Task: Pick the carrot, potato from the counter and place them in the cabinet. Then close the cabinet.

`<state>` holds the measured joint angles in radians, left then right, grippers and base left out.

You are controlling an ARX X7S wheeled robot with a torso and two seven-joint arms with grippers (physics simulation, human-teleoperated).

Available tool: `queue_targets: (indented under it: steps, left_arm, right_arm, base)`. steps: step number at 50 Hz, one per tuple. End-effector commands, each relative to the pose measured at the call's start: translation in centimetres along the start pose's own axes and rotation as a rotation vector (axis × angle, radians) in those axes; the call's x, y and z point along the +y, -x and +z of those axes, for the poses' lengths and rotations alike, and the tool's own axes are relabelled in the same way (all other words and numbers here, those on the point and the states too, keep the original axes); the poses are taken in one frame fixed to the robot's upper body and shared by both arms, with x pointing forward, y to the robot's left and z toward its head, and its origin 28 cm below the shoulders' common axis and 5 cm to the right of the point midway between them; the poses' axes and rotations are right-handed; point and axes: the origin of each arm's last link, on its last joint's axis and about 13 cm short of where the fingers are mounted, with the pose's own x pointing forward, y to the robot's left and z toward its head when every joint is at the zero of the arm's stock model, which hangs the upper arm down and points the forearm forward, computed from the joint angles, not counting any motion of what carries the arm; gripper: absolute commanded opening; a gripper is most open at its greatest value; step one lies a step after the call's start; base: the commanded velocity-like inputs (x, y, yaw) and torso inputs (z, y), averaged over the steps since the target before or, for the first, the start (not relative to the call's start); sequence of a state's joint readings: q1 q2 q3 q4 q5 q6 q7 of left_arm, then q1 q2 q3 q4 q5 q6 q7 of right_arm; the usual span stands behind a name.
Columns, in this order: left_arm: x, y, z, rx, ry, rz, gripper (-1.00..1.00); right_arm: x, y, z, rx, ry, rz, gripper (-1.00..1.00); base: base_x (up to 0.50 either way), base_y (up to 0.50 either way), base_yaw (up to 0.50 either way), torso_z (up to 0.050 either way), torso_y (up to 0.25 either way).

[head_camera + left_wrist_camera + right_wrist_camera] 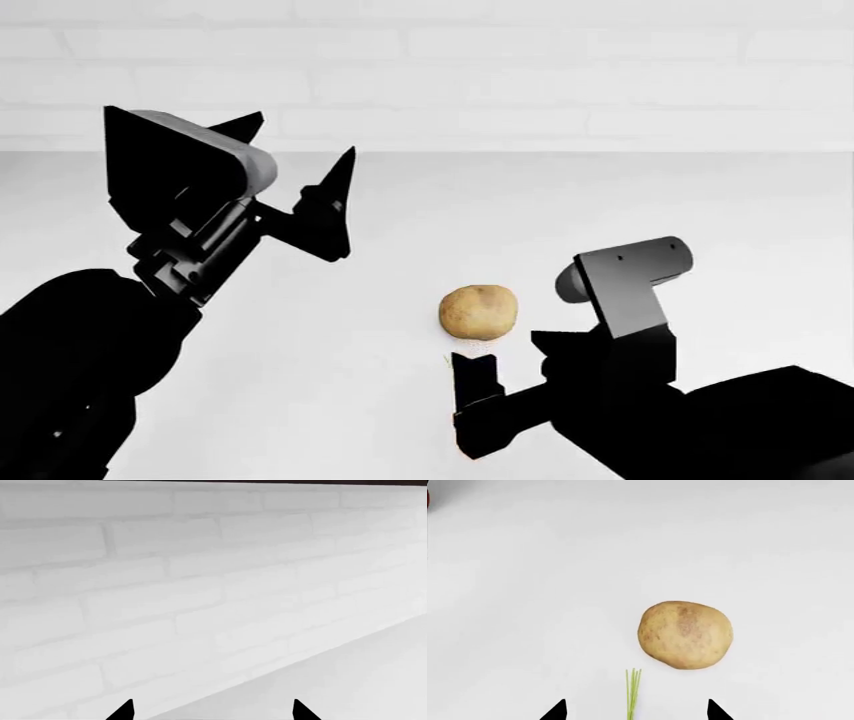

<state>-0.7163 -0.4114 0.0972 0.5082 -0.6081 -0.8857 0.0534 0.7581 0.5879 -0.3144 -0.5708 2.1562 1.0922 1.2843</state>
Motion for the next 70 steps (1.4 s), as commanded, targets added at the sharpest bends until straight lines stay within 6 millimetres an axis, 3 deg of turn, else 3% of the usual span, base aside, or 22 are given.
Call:
queue_targets:
  steps: [1, 20, 49, 70]
  left_arm:
    - [-0.3, 0.4, -1.2, 0.054, 0.003, -0.013, 1.0]
    - [-0.4, 0.3, -1.4, 0.058, 0.002, -0.015, 1.0]
    - [-0.4, 0.4, -1.4, 0.061, 0.0, -0.02, 1.0]
    - [-0.4, 0.4, -1.5, 0.061, 0.004, -0.019, 1.0]
  right_arm:
    - [-0.2, -0.4, -0.6, 0.034, -0.044, 0.02, 1.0]
    - [-0.3, -0.3, -1.5, 0.072, -0.06, 0.034, 1.0]
    - [-0.7, -2.1, -2.7, 0.138, -0.076, 0.041, 1.0]
    - [-0.7, -2.3, -3.4, 0.178, -0.074, 0.052, 1.0]
  base:
    - [0.0, 0.0, 0.0, 0.0, 0.0]
    - [0.0, 0.0, 0.0, 0.0, 0.0]
    - [0.0, 0.0, 0.0, 0.0, 0.0]
    - [0.0, 0.0, 0.0, 0.0, 0.0]
